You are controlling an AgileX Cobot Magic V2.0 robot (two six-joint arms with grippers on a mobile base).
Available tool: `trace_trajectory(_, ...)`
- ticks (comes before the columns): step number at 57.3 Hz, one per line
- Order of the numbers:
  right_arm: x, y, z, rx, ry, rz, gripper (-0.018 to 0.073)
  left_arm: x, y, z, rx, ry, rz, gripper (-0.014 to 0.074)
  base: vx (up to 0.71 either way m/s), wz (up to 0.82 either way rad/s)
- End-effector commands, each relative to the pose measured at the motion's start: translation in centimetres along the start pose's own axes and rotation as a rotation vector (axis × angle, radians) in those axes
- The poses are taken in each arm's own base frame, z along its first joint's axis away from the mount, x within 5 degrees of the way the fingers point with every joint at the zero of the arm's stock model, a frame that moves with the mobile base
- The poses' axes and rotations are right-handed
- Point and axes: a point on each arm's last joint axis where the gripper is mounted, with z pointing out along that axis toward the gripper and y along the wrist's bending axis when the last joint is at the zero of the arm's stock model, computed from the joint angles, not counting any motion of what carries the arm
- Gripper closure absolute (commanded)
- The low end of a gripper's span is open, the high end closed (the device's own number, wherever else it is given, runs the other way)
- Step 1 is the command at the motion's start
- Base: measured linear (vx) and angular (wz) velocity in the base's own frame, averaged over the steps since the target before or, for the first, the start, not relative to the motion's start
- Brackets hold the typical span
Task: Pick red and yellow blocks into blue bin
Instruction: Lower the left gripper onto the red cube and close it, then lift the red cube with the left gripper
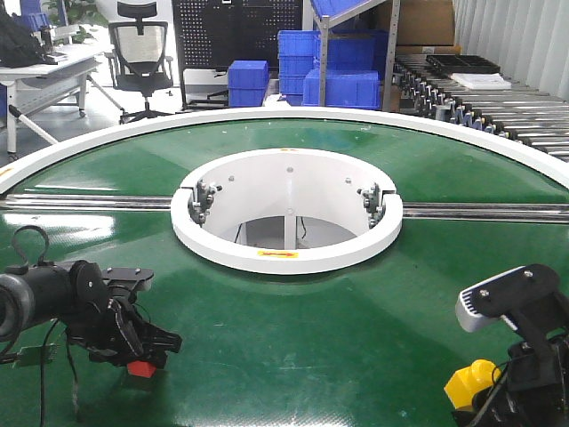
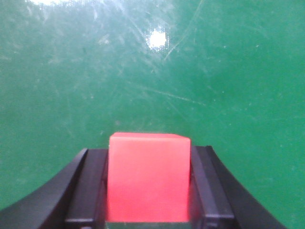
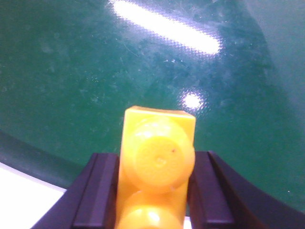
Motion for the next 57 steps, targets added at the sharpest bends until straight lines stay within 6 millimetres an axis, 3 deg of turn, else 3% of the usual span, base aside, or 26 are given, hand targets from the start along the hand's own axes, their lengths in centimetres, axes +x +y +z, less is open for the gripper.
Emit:
trace_trajectory(1,-1.0,-0.1,-1.3,0.018,-0.098,-0.011,0.0291,-1.9,-1.1,-4.6,0.014,-0.113,0.014,0.0302,0.0,0.0)
trace_trajectory(10,-1.0,-0.1,-1.3,0.018,-0.098,-0.011,0.0291,-2.5,-1.7,-9.2,0.018,-0.176,0.033,0.0344,0.0,0.0)
trace_trajectory(17,-1.0,-0.1,-1.3,0.018,-0.098,-0.011,0.0291,-2.5,-2.4,-14.5,0.021,-0.25,0.057,0.0365,0.0,0.0)
trace_trajectory(29,-1.0,-0.1,-1.3,0.018,-0.096,-0.011,0.0291,-0.7,-3.6,-22.5,0.031,-0.361,0.099,0.036,0.0,0.0)
trace_trajectory(37,-1.0,-0.1,-1.3,0.018,-0.096,-0.011,0.0291,2.1,-4.1,-26.8,0.027,-0.461,0.105,0.036,0.0,0.0)
trace_trajectory(57,-1.0,-0.1,-1.3,0.018,-0.096,-0.011,0.0291,11.4,-4.5,-31.3,0.017,-0.553,0.125,0.036,0.0,0.0)
